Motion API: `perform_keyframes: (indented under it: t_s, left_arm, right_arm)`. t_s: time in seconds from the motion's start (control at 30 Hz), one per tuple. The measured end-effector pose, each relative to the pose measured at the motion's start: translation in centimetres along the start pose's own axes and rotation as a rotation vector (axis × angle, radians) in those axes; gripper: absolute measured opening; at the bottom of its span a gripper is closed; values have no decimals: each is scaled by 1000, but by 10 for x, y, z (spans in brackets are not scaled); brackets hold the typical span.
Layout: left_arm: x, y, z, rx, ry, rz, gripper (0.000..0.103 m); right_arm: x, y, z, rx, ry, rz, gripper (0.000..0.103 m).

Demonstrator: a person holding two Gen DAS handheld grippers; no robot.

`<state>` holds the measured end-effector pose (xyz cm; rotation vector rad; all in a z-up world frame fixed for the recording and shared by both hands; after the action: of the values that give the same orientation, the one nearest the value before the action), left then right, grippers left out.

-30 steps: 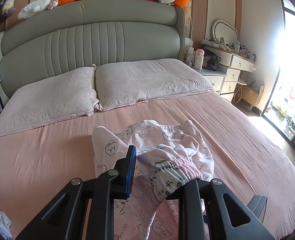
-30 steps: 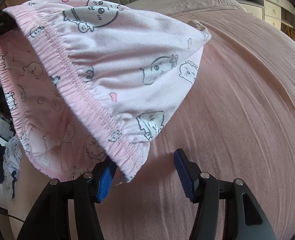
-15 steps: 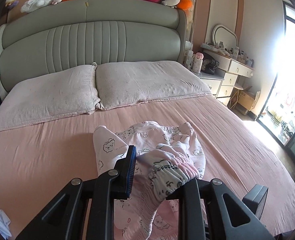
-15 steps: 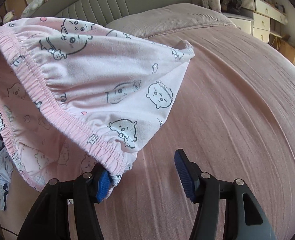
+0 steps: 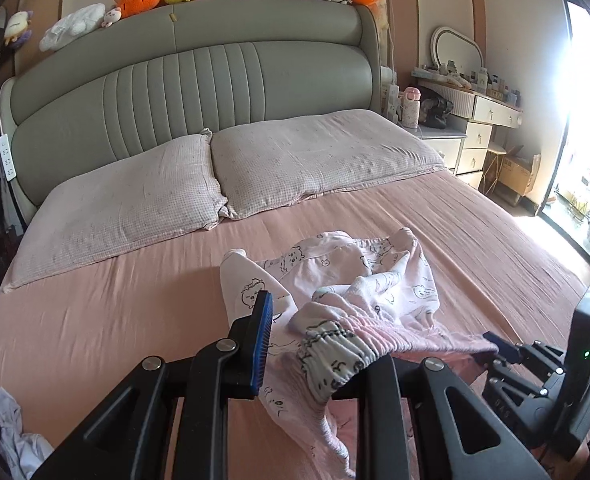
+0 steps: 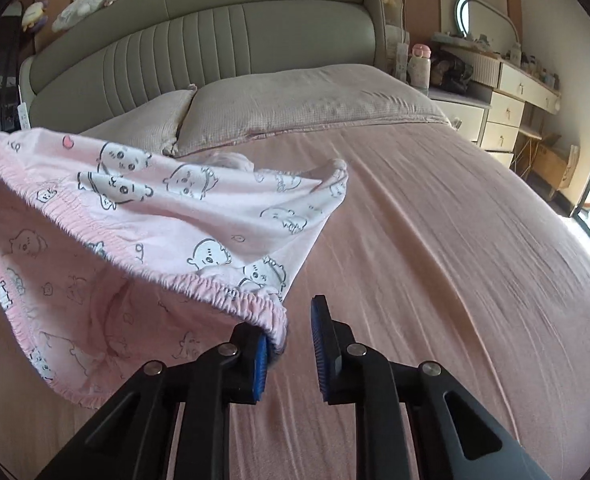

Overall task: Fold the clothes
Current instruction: 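Lift the shorts by the waistband with both grippers and let them hang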

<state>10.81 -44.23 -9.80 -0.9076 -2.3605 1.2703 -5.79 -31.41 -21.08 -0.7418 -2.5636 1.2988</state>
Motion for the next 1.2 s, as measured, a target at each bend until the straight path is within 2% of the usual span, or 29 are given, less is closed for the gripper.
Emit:
perform_keyframes:
  t_s: [0.07, 0.23, 0.37, 0.53, 0.63, 0.73, 0.83, 0.97, 1.07, 1.2]
  left_arm:
    - [-2, 6, 1, -19, -12, 4, 19]
    - [-6, 30, 7, -77, -21, -25, 20]
    - [-6, 55, 16, -138, -6, -74, 20]
    - [-1, 83, 30, -216, 19, -83, 21]
    - [2, 88, 31, -220, 25, -90, 21]
    - [-1, 76, 24, -178, -8, -62, 20]
    - [-8, 55, 11, -128, -41, -51, 19]
    - [-24, 15, -6, -67, -38, -76, 19]
    - [-27, -19, -26, -12, -32, -79, 19]
    - [-25, -63, -55, 56, -66, -19, 19]
  right_arm:
    - [10, -12, -2, 32, -5, 27, 17]
    - [17, -38, -39, 141, -8, 38, 17]
    - [19, -54, -49, 176, -30, 75, 17]
    - [14, -70, -70, 242, -63, 77, 17]
    - [8, -80, -77, 252, -79, 57, 17]
    - [4, -89, -81, 260, -71, 30, 17]
    - [2, -99, -79, 226, -83, 11, 17]
    - [7, -118, -66, 100, -149, 32, 17]
    - [12, -135, -70, 42, -191, 60, 17]
    - [7, -162, -91, 42, -229, -7, 17]
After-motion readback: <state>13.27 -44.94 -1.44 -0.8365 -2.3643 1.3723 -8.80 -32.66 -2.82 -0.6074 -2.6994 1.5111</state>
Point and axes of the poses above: each gripper's, at about its wrist camera, not at the fingertips, and z roughly the way its jaws point, x to its right, y to its underside, the point moved 6 cm from there along z, roughly the way its jaws point, and after that the axes turned 6 degrees about x, right-handed, at the moved point
